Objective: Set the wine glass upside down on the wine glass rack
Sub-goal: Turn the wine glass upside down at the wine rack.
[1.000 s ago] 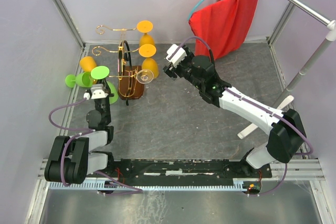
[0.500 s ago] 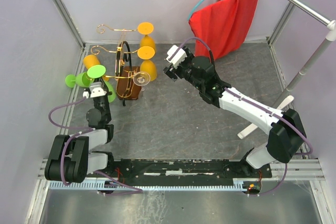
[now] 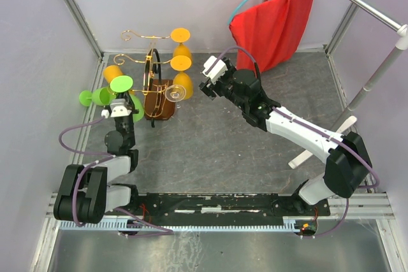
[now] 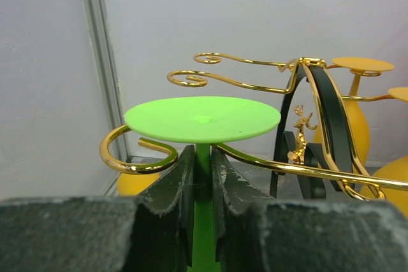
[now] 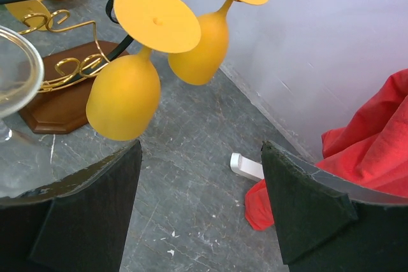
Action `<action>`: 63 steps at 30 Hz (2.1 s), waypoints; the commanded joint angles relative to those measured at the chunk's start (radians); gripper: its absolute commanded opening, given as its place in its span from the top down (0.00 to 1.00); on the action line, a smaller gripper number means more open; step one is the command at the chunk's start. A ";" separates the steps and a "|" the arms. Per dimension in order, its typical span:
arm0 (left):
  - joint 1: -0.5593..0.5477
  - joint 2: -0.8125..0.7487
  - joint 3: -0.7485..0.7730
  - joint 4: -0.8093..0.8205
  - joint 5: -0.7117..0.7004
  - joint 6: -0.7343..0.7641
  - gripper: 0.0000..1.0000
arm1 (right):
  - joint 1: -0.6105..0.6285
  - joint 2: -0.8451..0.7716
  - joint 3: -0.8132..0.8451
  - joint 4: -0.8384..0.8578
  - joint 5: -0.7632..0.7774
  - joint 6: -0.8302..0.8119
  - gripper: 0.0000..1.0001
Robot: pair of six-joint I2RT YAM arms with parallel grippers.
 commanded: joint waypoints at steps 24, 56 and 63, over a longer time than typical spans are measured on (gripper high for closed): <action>-0.201 0.126 0.034 0.175 -0.116 0.060 0.90 | -0.010 -0.034 -0.005 0.040 -0.001 -0.001 0.17; -0.183 0.062 0.041 0.195 -0.274 0.200 0.67 | -0.015 -0.041 -0.023 0.041 -0.023 0.009 0.16; -0.178 0.016 0.012 0.194 -0.310 0.213 0.65 | -0.014 -0.043 -0.028 0.039 -0.024 0.010 0.16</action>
